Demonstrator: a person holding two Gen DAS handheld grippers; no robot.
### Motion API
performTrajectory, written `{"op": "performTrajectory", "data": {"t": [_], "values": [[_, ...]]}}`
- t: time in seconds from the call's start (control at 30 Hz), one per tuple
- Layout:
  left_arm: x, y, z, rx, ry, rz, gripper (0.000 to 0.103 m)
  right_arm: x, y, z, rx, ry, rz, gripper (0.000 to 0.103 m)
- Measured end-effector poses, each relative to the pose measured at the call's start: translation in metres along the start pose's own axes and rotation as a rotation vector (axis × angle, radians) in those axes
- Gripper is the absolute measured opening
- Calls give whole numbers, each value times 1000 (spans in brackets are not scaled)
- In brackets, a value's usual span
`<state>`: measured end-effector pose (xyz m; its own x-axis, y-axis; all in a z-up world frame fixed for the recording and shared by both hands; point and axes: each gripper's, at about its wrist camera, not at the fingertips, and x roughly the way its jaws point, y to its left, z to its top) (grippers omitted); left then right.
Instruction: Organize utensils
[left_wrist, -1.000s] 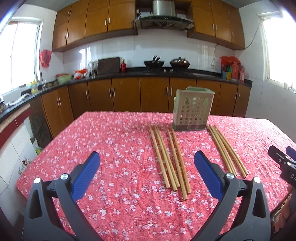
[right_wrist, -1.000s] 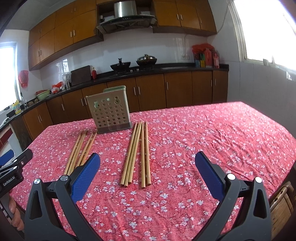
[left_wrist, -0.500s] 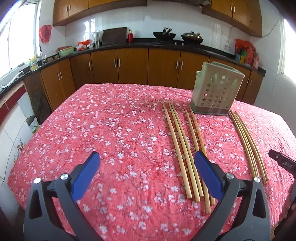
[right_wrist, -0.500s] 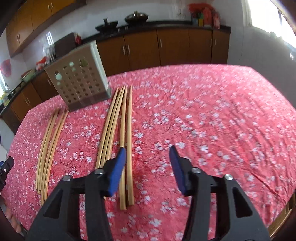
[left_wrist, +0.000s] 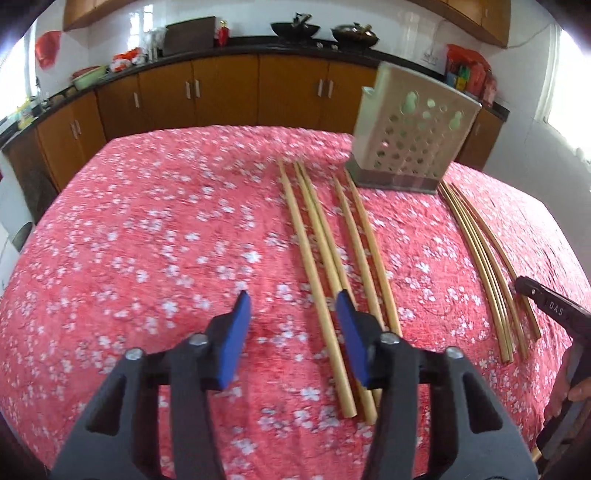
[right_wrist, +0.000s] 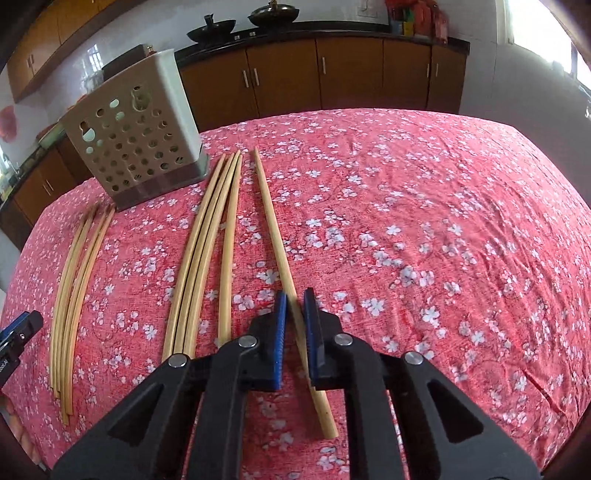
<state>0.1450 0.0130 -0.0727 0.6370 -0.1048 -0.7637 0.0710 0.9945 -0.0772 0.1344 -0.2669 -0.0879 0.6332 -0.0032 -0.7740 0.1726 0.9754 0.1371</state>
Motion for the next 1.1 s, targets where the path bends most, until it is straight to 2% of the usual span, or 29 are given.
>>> {"op": "performTrajectory", "data": {"t": [0.07,0.27,0.4,0.53,0.77,0.93,1.1], "values": [[6,-3,1,8,19,5,32,-1,1,0,-9,-3,-6,11],[15,-7,1,15,58,-22,16,2,3,0,-25,-14,-22,11],[19,-8,2,36,58,-1,9,7,8,2,-34,-21,-25,11],[27,2,13,31,58,9,8,10,8,6,-51,-21,-28,11],[45,27,36,20,43,55,8,28,-4,30,-5,-31,-57,9],[44,39,38,16,22,26,8,36,-15,39,35,-33,-46,9],[36,42,33,1,22,3,8,32,-19,31,30,-35,-38,10]]}}
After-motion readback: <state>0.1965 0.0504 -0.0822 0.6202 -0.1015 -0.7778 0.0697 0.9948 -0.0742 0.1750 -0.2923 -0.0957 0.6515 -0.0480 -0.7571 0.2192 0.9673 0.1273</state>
